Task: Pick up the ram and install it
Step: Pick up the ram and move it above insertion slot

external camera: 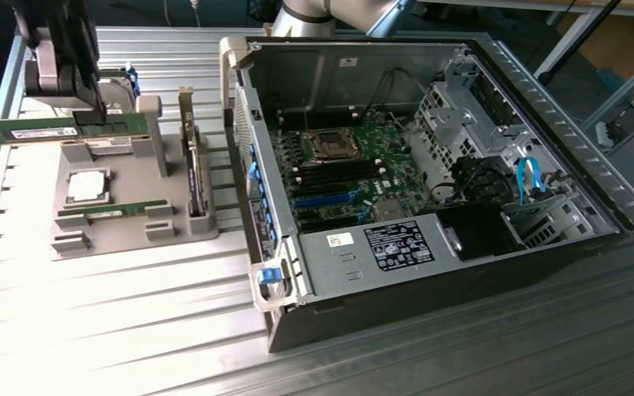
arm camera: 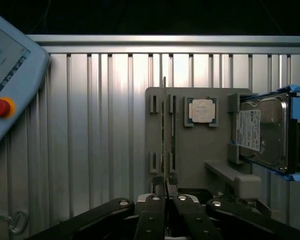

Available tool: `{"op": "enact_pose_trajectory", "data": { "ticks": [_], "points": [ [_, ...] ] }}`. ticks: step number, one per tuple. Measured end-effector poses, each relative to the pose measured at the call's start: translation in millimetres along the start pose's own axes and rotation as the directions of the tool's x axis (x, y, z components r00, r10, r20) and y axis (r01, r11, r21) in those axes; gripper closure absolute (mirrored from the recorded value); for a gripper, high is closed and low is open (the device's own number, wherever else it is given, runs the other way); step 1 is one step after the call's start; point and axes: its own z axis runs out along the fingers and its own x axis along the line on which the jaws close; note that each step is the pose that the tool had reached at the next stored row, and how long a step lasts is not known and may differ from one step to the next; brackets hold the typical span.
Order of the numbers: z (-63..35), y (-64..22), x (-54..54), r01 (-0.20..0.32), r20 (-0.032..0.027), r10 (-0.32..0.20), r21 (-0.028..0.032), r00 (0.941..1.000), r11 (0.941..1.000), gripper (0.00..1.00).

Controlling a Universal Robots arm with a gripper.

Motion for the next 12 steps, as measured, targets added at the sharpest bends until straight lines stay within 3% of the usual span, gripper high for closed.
{"op": "enact_pose_trajectory", "data": {
  "ticks": [12],
  "points": [
    [-1.7,-38.9,-0.3,0.0,0.0,0.0,0.0,1.0,1.0,0.88]
  ]
}}
